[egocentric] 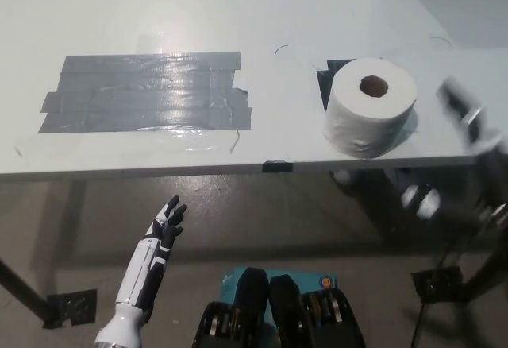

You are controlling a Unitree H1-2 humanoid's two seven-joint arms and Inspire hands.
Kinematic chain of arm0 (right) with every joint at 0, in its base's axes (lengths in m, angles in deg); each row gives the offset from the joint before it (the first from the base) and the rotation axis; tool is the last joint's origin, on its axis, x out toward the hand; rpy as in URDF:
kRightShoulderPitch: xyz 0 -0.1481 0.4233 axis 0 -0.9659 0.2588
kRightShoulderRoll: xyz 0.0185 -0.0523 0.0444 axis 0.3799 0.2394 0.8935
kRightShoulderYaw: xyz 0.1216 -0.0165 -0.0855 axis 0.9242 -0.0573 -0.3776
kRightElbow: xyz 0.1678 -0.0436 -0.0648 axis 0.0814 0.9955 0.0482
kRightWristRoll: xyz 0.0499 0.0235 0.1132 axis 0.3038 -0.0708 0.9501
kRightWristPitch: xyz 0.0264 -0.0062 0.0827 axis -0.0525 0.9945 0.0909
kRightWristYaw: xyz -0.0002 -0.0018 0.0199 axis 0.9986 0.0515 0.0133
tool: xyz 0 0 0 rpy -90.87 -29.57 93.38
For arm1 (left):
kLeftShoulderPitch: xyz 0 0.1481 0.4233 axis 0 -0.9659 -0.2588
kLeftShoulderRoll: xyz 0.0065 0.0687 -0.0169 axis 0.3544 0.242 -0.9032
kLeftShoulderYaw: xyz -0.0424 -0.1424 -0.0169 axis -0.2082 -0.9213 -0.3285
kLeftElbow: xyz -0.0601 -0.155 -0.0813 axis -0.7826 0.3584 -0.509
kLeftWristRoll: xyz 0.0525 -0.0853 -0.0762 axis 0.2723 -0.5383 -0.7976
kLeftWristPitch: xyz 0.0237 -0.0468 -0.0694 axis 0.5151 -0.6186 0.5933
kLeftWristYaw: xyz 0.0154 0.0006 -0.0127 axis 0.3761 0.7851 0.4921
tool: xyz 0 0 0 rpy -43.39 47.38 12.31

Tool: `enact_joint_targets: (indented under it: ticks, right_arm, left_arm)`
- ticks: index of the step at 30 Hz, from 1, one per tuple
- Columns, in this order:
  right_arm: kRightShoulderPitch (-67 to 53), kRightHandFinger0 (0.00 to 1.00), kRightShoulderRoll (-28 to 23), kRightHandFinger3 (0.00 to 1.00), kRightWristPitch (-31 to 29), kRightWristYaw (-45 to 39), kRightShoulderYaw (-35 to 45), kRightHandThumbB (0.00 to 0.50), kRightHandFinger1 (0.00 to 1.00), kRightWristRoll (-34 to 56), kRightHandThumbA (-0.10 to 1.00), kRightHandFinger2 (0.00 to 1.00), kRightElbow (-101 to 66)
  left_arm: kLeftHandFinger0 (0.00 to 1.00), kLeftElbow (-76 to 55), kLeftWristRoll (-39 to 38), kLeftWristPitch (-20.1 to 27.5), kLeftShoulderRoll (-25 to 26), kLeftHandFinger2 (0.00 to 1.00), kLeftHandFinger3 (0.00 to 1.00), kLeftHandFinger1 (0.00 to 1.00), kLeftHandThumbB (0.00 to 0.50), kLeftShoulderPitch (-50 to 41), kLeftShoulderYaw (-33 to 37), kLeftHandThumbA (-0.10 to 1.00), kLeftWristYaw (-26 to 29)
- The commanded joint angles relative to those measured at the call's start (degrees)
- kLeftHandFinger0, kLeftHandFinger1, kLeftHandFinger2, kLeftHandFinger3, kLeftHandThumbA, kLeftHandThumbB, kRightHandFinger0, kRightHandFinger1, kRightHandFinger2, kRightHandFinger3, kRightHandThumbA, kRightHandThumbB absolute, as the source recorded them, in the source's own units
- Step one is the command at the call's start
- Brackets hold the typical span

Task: A toilet paper roll is kept on the black spot on the desk infront of the robot and the robot inserts its right thumb into the hole in the centre to grab the roll. Then it passes the roll to a person.

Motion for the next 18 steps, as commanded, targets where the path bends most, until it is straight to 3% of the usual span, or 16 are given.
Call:
enact_joint_targets:
  ticks: [1,2,5,8,10,15,18]
  right_arm:
    - [19.7,1.00,-12.8,1.00,19.4,-6.5,4.6,0.409,1.00,-0.5,1.00,1.00,-7.4]
    - [22.9,1.00,-14.9,1.00,22.1,-8.3,3.7,0.425,1.00,-0.3,1.00,1.00,-5.5]
    - [32.1,1.00,-19.7,1.00,28.1,-13.6,-1.0,0.409,1.00,-2.4,1.00,1.00,2.0]
    - [40.6,1.00,-19.7,1.00,28.3,-17.1,-6.2,0.479,1.00,-4.0,1.00,1.00,15.0]
    - [44.1,1.00,-18.9,1.00,26.8,-18.0,-8.3,0.424,1.00,-4.2,0.99,1.00,22.1]
    - [52.6,1.00,-16.1,1.00,28.1,-22.0,-16.0,0.399,1.00,-7.3,0.95,1.00,38.9]
    - [55.5,1.00,-14.0,1.00,28.3,-24.2,-16.5,0.384,1.00,-3.8,0.89,1.00,46.0]
  left_arm:
    - [1.00,-2.9,0.7,1.6,0.9,1.00,1.00,1.00,0.080,1.2,-0.1,1.00,-0.4]
    - [1.00,-2.8,0.5,1.7,0.9,1.00,1.00,1.00,0.081,1.2,-0.1,1.00,-0.4]
    - [1.00,-2.8,0.9,1.6,0.9,1.00,1.00,1.00,0.077,1.2,-0.1,1.00,-0.3]
    - [1.00,-3.2,1.0,1.2,0.9,1.00,1.00,1.00,0.077,1.4,-0.1,1.00,-0.3]
    - [1.00,-2.9,0.9,1.5,0.9,1.00,1.00,1.00,0.071,1.8,0.0,1.00,-0.3]
    - [1.00,-3.2,1.0,1.3,0.7,1.00,1.00,1.00,0.072,1.6,0.1,1.00,-0.3]
    - [1.00,-3.5,1.2,1.1,0.6,1.00,1.00,1.00,0.077,1.4,0.2,1.00,-0.3]
